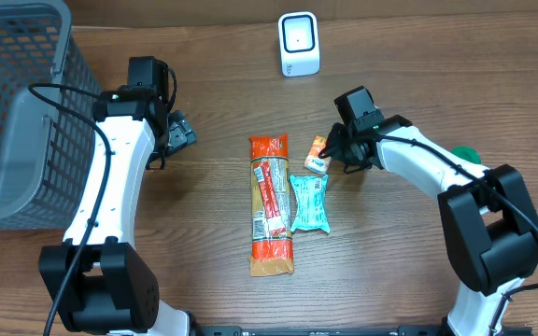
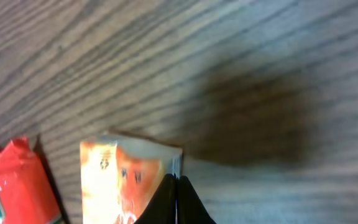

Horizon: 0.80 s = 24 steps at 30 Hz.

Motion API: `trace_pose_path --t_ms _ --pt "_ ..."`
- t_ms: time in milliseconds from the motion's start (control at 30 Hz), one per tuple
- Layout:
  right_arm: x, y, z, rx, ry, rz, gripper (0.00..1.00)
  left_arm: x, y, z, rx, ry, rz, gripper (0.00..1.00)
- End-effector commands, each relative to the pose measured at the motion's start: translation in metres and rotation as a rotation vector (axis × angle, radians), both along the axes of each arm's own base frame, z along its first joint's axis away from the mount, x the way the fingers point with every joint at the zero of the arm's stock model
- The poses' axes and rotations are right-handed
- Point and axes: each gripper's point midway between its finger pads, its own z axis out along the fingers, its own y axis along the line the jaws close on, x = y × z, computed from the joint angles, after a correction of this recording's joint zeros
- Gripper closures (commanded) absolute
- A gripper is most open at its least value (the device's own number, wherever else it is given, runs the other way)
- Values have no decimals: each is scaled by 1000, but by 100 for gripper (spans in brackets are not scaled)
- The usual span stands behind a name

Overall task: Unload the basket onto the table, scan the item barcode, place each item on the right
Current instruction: 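Lift the orange Kleenex pack up and away from the table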

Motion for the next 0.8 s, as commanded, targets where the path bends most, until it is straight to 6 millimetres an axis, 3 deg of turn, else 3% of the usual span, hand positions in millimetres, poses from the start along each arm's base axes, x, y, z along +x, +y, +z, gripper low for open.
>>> trace_pose_path --t_ms 0,167,300,400,767 --pt "-4 -5 -16 -39 24 -2 96 3 1 12 17 -31 -13 0" --pt "2 -12 3 -25 4 0 94 3 1 12 17 -31 -13 0" --pt "6 -9 43 61 -27 33 84 3 1 12 17 -31 -13 0" --pt "5 2 59 130 -46 88 70 3 1 12 17 -31 -13 0" --pt "-13 4 32 141 -4 98 69 3 0 12 17 -31 -13 0"
